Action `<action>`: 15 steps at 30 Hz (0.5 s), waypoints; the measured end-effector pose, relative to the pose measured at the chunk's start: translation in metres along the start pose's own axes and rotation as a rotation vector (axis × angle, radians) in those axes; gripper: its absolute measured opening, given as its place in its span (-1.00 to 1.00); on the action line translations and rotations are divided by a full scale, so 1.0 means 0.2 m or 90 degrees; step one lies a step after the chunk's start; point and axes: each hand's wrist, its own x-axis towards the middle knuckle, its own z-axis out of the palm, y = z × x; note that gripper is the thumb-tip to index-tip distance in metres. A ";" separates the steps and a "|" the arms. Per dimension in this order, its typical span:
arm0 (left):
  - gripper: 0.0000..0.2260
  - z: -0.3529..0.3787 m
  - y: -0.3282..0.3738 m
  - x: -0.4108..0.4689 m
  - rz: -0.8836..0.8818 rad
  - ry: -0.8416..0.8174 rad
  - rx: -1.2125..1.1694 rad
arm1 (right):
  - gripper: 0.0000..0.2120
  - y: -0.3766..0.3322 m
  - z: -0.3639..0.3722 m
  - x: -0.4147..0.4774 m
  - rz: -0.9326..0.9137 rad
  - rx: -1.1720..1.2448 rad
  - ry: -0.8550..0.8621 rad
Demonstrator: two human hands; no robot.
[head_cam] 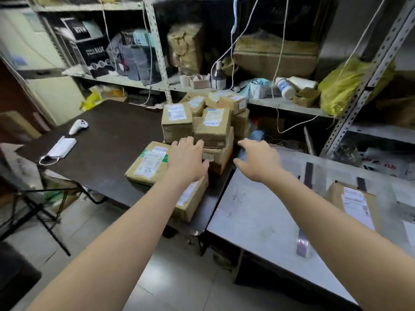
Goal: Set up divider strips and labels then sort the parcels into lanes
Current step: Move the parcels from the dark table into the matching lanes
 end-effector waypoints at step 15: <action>-0.51 0.31 -1.11 -0.07 -0.174 -0.173 -0.193 | -0.40 -0.90 0.52 0.27 0.120 0.213 -0.077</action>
